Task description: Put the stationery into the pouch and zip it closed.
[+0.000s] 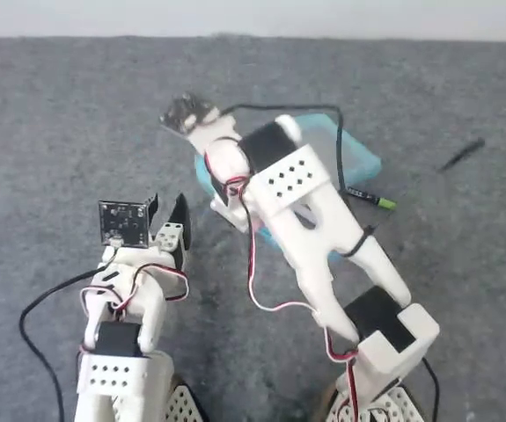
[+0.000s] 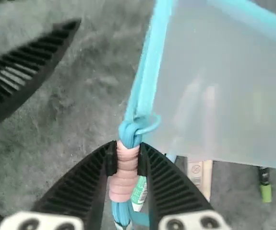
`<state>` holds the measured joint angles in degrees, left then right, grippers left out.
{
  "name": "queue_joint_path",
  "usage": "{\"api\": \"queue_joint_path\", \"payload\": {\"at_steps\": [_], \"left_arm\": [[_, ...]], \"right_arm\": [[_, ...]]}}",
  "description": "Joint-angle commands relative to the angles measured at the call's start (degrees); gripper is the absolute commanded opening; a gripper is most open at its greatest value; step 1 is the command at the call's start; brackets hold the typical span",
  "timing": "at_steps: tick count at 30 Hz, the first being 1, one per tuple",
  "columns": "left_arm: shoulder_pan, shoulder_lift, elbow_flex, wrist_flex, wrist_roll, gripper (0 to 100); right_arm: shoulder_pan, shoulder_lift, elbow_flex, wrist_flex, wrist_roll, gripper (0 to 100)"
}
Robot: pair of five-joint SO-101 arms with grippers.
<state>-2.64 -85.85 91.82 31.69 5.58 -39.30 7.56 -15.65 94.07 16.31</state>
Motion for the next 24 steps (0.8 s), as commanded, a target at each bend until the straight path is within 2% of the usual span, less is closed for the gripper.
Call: {"api": "queue_joint_path", "payload": {"at_steps": [1,4,7,9,13,16,18,21,24], "left_arm": [[-0.3,0.8,-3.9,-0.8,0.4,13],[-2.3,0.8,-4.0,-1.5,0.4,13],[-7.1,0.8,-4.0,-4.2,0.7,13],[-9.4,0.8,-4.0,-5.1,0.7,13],[-9.8,0.8,-4.0,-5.0,0.7,13],[-9.8,0.8,-4.0,-4.9,0.7,13],[-9.8,0.9,-4.0,-4.9,0.8,13],[-9.8,1.1,-3.9,-4.9,0.8,13],[-9.8,1.1,-3.7,-4.8,0.8,13]], "right_arm": [[2.5,-11.4,8.3,-5.7,1.1,0.7],[6.0,-21.2,17.8,-9.2,0.9,0.7],[10.3,-32.1,30.9,-12.7,1.8,0.7],[15.1,-38.9,40.4,-14.9,5.6,0.7],[31.3,-48.5,54.2,-17.5,15.0,0.9],[46.8,-50.6,58.8,-19.4,21.9,0.9],[54.1,-50.2,60.5,-20.6,24.9,1.0],[62.1,-48.8,61.8,-21.2,25.9,3.3],[66.2,-47.0,62.1,-20.8,24.3,13.2]]}}
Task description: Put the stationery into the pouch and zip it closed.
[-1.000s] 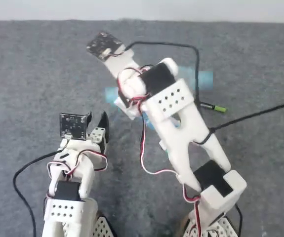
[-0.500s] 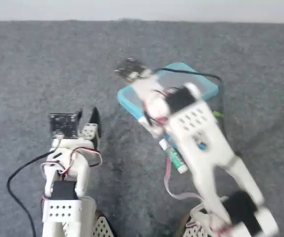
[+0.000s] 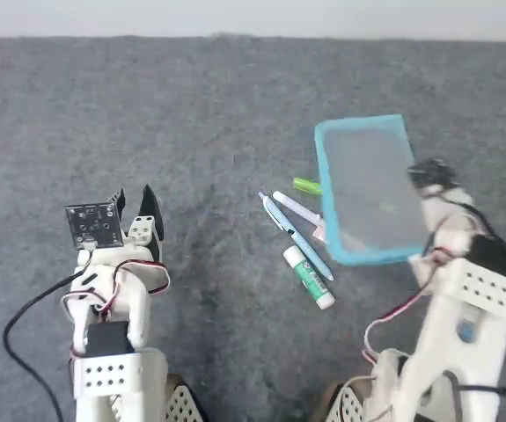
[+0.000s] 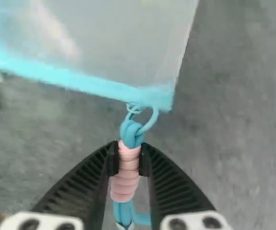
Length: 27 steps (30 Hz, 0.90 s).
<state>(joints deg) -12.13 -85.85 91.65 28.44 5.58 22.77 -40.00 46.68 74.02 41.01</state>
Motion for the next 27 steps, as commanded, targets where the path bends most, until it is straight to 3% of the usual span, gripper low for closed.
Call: {"api": "queue_joint_path", "payload": {"at_steps": [1,4,8,13,20,27], "left_arm": [[-0.3,1.1,-3.6,-1.6,0.8,13],[-0.3,1.1,-3.6,-1.6,0.8,13],[-0.3,0.9,-3.6,-0.6,0.8,13],[-0.3,0.8,-3.6,-0.5,0.8,13],[1.0,0.9,-3.6,-0.5,0.8,13],[2.1,1.1,-3.4,-0.4,0.5,13]], "right_arm": [[4.3,1.2,-0.3,-0.7,-2.3,17.3],[4.2,1.7,-0.4,-0.7,-8.9,26.2],[1.5,2.3,-0.3,-0.7,-15.4,25.2],[-2.9,2.3,-0.5,-0.6,-11.8,25.3],[-4.7,5.4,5.1,-0.3,-14.5,25.3],[-7.0,-3.4,11.5,-1.7,-11.4,25.3]]}}
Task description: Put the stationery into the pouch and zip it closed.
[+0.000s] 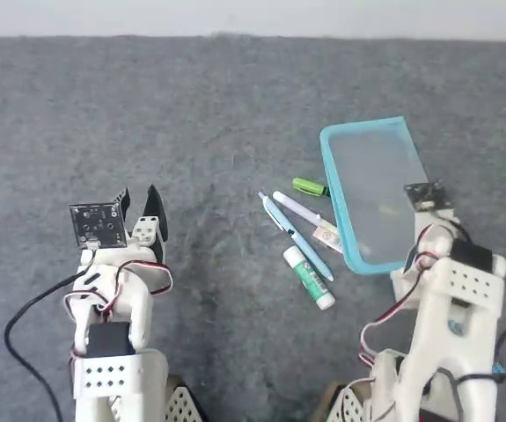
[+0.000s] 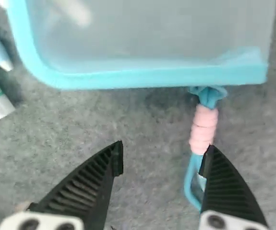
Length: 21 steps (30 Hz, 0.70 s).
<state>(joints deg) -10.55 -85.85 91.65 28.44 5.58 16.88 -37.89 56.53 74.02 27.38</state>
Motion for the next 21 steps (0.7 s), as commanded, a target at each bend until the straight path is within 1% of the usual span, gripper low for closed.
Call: {"api": "queue_joint_path", "payload": {"at_steps": [1,5,11,15,21], "left_arm": [[0.5,1.1,-3.4,-0.4,0.5,13],[0.5,1.1,-3.3,-0.4,0.4,13],[0.4,1.1,-2.9,-0.4,0.4,13],[0.4,1.1,-2.8,-0.4,0.4,13],[-0.2,0.9,-2.3,-0.4,0.4,13]], "right_arm": [[-1.1,-6.8,2.8,-2.9,3.3,25.3],[-0.2,-9.2,6.3,-8.0,4.8,25.2],[5.1,-5.7,6.2,-13.9,14.0,25.2],[10.4,-0.8,5.9,-18.7,19.6,25.2],[11.0,8.3,2.8,-22.9,20.0,25.2]]}}
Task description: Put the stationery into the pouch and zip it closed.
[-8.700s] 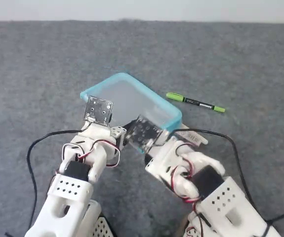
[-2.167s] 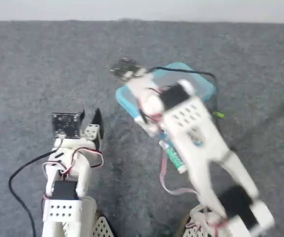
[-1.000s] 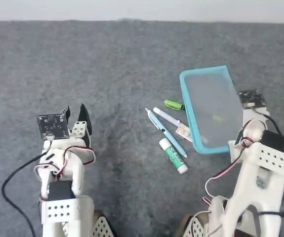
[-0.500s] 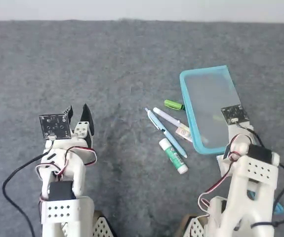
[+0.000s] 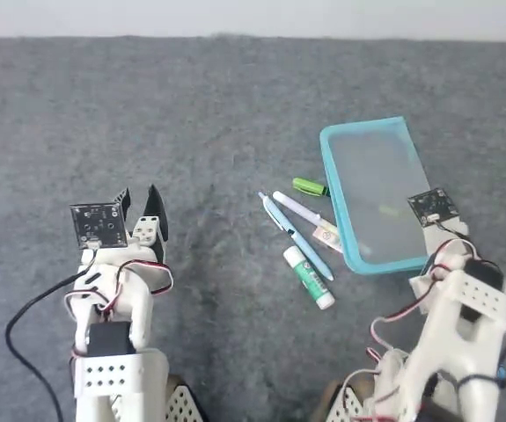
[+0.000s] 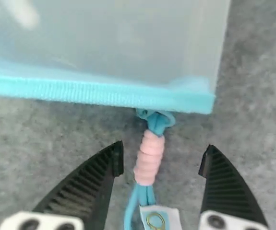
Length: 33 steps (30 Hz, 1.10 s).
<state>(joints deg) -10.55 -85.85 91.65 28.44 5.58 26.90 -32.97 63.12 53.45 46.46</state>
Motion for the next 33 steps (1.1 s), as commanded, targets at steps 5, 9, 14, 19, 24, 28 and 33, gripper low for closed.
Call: {"api": "queue_joint_path", "payload": {"at_steps": [5,9,14,19,24,28,33], "left_arm": [[-1.1,0.8,-2.3,-0.4,0.4,13],[-1.0,0.8,-2.3,-0.4,0.4,13],[-0.9,0.8,-2.3,-0.4,0.4,13],[-0.8,0.8,-2.2,-0.4,0.4,13],[-0.7,0.8,-2.2,-0.4,0.4,13],[-0.7,0.8,-2.2,-0.5,0.4,13],[-0.7,0.8,-2.2,-0.5,0.4,13]], "right_arm": [[1.1,11.3,-5.8,-6.5,0.9,25.2],[1.3,16.6,-7.9,-7.9,1.0,24.9],[1.3,18.6,-7.9,-8.3,0.7,10.2],[3.6,18.5,-9.7,-8.4,-3.6,0.6],[8.9,18.7,-17.7,-5.6,-5.2,0.6],[11.7,19.1,-27.5,2.3,-5.6,0.6],[8.7,19.1,-48.4,17.6,-13.3,0.6]]}}
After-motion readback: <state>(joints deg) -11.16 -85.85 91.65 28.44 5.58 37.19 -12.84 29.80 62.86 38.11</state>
